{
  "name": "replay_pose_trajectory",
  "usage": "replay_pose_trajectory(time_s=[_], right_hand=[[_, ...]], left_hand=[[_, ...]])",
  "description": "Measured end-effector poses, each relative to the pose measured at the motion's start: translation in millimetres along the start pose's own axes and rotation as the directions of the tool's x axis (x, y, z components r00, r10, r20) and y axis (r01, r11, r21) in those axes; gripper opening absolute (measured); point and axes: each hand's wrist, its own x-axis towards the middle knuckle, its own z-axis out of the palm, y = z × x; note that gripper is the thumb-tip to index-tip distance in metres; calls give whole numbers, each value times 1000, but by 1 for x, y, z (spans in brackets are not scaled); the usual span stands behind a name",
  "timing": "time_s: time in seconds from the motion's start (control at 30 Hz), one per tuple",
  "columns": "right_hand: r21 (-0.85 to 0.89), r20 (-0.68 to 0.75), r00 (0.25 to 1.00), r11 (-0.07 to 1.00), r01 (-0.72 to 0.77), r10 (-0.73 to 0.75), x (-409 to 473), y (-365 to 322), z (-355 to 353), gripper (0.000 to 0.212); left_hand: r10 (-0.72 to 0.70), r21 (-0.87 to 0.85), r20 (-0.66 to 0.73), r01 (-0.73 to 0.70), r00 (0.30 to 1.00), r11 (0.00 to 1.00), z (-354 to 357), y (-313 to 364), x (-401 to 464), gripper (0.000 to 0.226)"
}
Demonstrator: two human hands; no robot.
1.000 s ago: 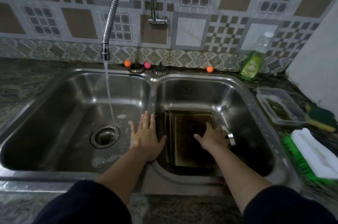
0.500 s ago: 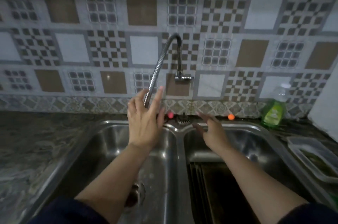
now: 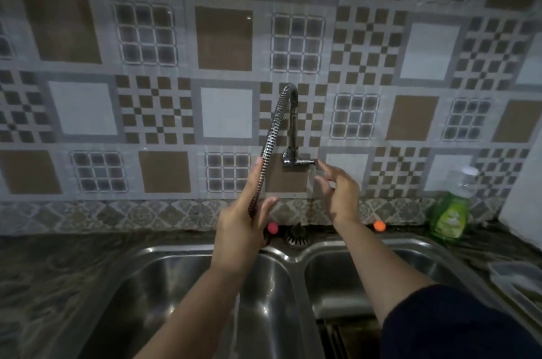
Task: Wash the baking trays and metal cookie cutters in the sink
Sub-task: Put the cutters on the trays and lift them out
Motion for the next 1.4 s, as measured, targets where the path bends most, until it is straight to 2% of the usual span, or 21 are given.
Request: replay_pose_trajectory(time_s=[0.1, 0.23, 0.43, 0.63, 0.73, 0.8, 0.9, 0.97, 1.03, 1.1, 1.2, 1.27, 1.33, 1.4], right_hand=[[-37, -86, 996, 999, -29, 25, 13, 6, 7, 21], [-160, -158, 982, 984, 81, -107, 35, 2, 12, 17], [-226, -105, 994, 974, -25, 1, 80, -12, 21, 18], [-215, -57, 992, 969, -123, 113, 105, -10, 27, 16], [-228, 23, 984, 959, -167, 176, 105, -17, 22, 27], [-310, 54, 979, 935, -171, 197, 96, -24, 13, 42], [-400, 119, 973, 906, -138, 200, 72, -31, -2, 49], [-440, 204, 951, 890, -122, 231, 50, -33, -17, 48], [-475, 283, 921, 873, -108, 268, 26, -36, -34, 48], [-486, 329, 898, 867, -106, 294, 2, -37, -53, 49], [-533, 359, 872, 840, -102, 333, -33, -38, -86, 48], [-575, 373, 850, 812, -104, 373, -53, -38, -110, 47], [-614, 381, 825, 782, -111, 416, -70, -35, -135, 47], [-657, 375, 799, 742, -130, 471, -85, -27, -160, 45]], left_hand=[[-7, -26, 7, 7, 1000, 1000, 6, -11, -1, 68], [-43, -79, 4, 43, 999, 996, 13, -18, -3, 68], [-8, -140, -13, 6, 1000, 990, 21, -16, -3, 69], [35, -107, -56, -41, 998, 993, 28, -25, -3, 77], [26, -103, -51, -32, 998, 994, 29, -26, -1, 77], [-9, -102, -24, 7, 1000, 995, 28, -25, 1, 82], [-82, -91, 19, 84, 996, 992, 23, -21, 1, 81], [-98, -14, 31, 99, 995, 995, 18, -17, 1, 82], [-90, 199, 27, 83, 996, 977, 14, -8, 1, 88], [-99, 409, -5, 93, 995, 908, 14, 2, -2, 95], [-94, 584, -83, 125, 992, 802, 22, 21, -9, 98], [13, 670, -71, 38, 997, 741, 30, 34, -15, 94], [137, 680, 22, -115, 990, 724, 43, 45, -25, 89], [147, 638, 144, -205, 979, 742, 60, 57, -36, 75]])
